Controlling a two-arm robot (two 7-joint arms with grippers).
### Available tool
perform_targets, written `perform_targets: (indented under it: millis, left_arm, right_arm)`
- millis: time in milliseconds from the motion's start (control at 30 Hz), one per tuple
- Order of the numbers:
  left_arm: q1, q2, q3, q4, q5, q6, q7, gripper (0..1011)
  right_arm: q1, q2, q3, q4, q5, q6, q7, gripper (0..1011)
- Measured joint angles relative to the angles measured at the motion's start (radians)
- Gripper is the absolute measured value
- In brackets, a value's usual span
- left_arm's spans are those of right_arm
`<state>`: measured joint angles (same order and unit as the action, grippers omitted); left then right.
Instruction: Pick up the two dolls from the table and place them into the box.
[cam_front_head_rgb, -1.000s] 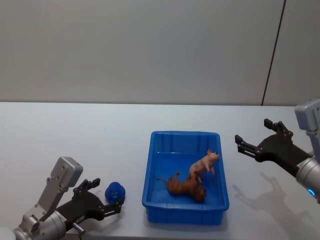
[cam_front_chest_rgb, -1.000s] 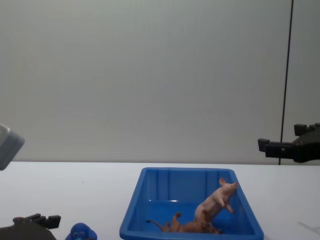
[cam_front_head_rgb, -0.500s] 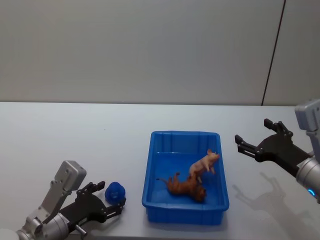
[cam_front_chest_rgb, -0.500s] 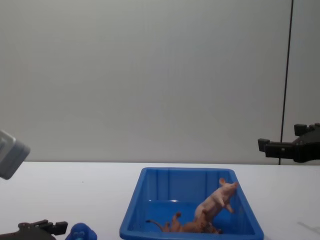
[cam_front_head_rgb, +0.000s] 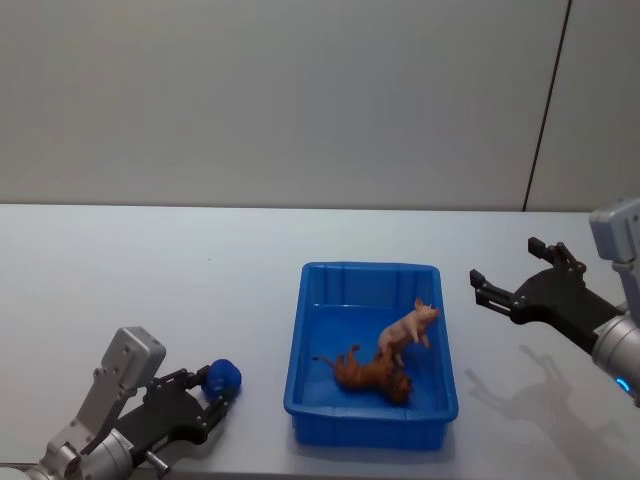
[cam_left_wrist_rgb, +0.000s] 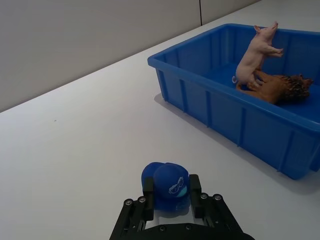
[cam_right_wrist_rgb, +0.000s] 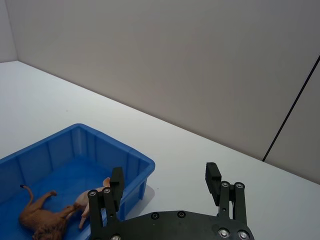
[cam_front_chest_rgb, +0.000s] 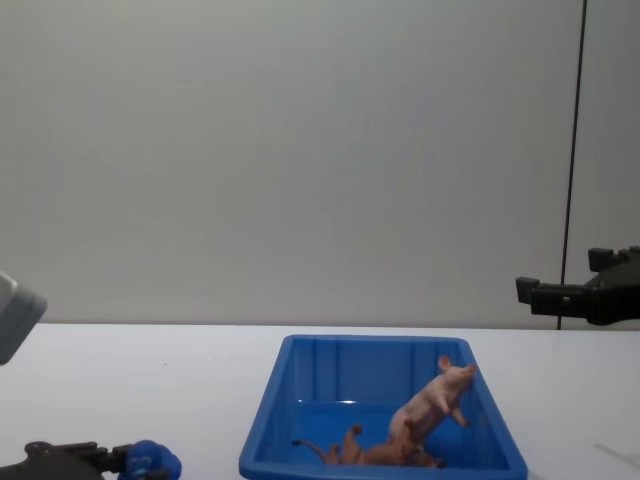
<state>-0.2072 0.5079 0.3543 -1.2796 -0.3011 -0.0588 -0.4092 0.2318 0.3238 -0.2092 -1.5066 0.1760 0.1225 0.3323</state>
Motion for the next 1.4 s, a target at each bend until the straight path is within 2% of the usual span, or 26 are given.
perform_targets:
  millis: [100,233,833,1133,1400]
  left_arm:
    - [0.005,0.002,0.0,0.0,0.0,-0.007,0.005,376]
    - [0.01,0.004,-0.002,0.0,-0.002,-0.014,0.01,343]
    - [0.01,0.01,-0.011,-0.038,0.014,-0.023,0.018,248]
    - [-0.048,-0.014,-0.014,-0.075,0.06,-0.024,-0.014,201]
    - [-0.123,-0.06,-0.003,-0.076,0.107,-0.024,-0.059,157]
  right_arm:
    - [0.0,0.0,0.0,0.0,0.0,0.0,0.0,1001]
    - [0.0,0.0,0.0,0.0,0.0,0.0,0.0,1001]
    - [0.0,0.0,0.0,0.0,0.0,0.0,0.0,1001]
    - [0.0,0.0,0.0,0.0,0.0,0.0,0.0,1001]
    - [0.0,0.0,0.0,0.0,0.0,0.0,0.0,1001]
